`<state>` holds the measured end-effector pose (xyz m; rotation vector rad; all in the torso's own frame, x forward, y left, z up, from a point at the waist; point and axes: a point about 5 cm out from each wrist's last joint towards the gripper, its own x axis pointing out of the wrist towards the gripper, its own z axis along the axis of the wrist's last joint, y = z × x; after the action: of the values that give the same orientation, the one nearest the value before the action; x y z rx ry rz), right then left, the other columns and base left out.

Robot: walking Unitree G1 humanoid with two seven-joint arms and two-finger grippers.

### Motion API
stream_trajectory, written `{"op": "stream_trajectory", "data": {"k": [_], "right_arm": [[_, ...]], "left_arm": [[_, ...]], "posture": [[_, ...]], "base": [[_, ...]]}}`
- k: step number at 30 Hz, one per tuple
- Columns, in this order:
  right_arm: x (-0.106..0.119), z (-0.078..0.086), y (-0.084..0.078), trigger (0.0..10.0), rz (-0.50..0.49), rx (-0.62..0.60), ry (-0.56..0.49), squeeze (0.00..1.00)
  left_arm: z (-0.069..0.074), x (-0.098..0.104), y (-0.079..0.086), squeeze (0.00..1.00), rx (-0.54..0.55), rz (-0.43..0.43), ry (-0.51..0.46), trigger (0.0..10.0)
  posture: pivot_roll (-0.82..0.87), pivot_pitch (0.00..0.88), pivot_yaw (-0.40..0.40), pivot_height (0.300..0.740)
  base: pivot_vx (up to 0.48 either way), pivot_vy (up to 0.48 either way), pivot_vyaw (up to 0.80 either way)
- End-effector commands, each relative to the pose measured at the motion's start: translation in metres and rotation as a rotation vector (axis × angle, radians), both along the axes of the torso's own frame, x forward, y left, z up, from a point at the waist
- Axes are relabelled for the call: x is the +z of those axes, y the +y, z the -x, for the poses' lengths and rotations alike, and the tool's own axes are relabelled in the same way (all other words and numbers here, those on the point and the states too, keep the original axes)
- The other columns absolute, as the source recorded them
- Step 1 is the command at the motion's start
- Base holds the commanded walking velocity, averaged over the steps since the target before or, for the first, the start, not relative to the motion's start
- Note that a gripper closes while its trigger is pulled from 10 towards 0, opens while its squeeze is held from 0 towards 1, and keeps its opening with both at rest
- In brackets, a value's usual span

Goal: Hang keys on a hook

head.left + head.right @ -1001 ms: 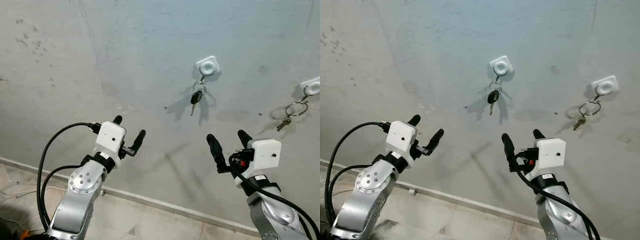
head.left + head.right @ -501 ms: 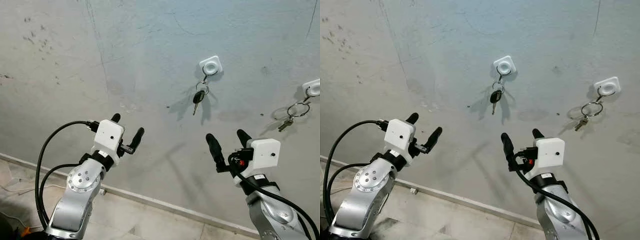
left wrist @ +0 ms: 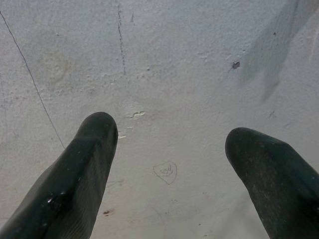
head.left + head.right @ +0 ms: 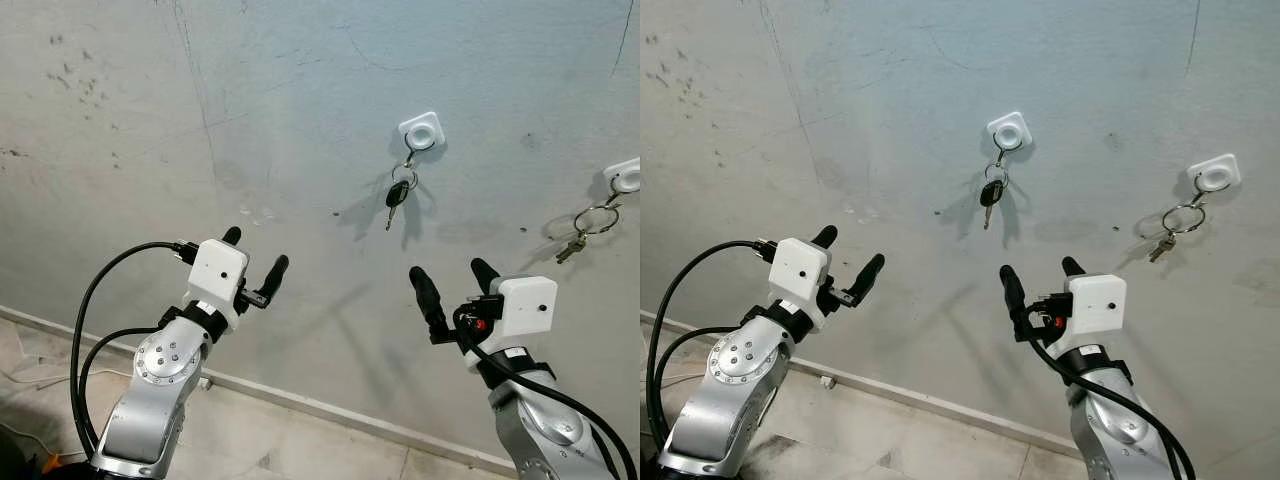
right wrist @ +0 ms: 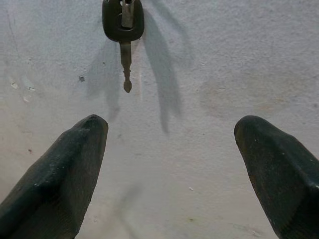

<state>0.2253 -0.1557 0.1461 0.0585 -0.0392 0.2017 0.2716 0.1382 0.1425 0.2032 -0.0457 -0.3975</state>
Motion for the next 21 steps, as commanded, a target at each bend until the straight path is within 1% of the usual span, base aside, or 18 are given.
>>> {"op": "stream_trajectory", "data": {"k": [1,8,11,12,13,14,15,17,18,20,21], "right_arm": [[0.0,-0.001,-0.002,10.0,0.005,-0.015,0.003,0.88],[0.0,-0.002,-0.001,10.0,0.003,-0.024,0.003,0.87],[-0.002,-0.003,-0.005,10.0,-0.033,-0.087,0.016,0.85],[-0.003,-0.003,-0.006,10.0,-0.048,-0.101,0.023,0.81],[-0.005,-0.003,-0.007,10.0,-0.062,-0.112,0.03,0.79],[-0.005,-0.003,-0.007,10.0,-0.062,-0.112,0.03,0.79],[-0.008,-0.001,-0.008,10.0,-0.08,-0.133,0.046,0.76],[-0.01,-0.001,-0.009,10.0,-0.094,-0.146,0.055,0.75],[-0.012,0.001,-0.009,10.0,-0.099,-0.158,0.062,0.68],[-0.015,0.001,-0.008,10.0,-0.108,-0.172,0.069,0.67],[-0.017,0.002,-0.008,10.0,-0.12,-0.191,0.077,0.65]], "left_arm": [[-0.002,0.001,0.0,0.0,-0.004,0.001,-0.001,10.0],[-0.002,0.002,0.0,0.0,-0.005,-0.003,-0.004,10.0],[-0.003,0.001,-0.001,0.0,-0.003,-0.001,-0.002,10.0],[-0.003,0.001,-0.001,0.0,-0.006,-0.001,-0.001,10.0],[-0.003,0.001,-0.002,0.0,-0.008,0.0,0.0,10.0],[-0.003,0.001,-0.002,0.0,-0.008,0.0,0.0,10.0],[-0.003,0.001,-0.003,0.0,-0.017,0.006,0.007,10.0],[-0.003,0.001,-0.003,0.0,-0.023,0.007,0.009,10.0],[-0.004,0.002,-0.003,0.0,-0.03,0.003,0.009,10.0],[-0.005,0.002,-0.003,0.0,-0.038,-0.001,0.01,10.0],[-0.006,0.002,-0.003,0.0,-0.046,-0.007,0.012,10.0]], "posture": [[0.13,0.0,-0.024,0.74],[0.13,0.0,-0.023,0.74],[0.13,0.0,-0.023,0.74],[0.13,0.0,-0.022,0.74],[0.13,0.0,-0.022,0.74],[0.13,0.0,-0.022,0.74],[0.13,0.0,-0.018,0.74],[0.14,0.0,-0.008,0.74],[0.14,0.0,0.001,0.74],[0.14,0.0,0.012,0.74],[0.14,0.0,0.018,0.74]], "base": [[0.0,0.0,0.0],[0.0,0.0,0.0],[0.0,0.0,0.0],[0.0,0.0,0.0],[0.0,0.0,0.0],[0.0,0.0,0.0],[0.0,0.0,0.0],[0.0,0.0,0.0],[0.0,0.0,0.0],[0.0,0.0,0.0],[0.0,0.0,0.0]]}}
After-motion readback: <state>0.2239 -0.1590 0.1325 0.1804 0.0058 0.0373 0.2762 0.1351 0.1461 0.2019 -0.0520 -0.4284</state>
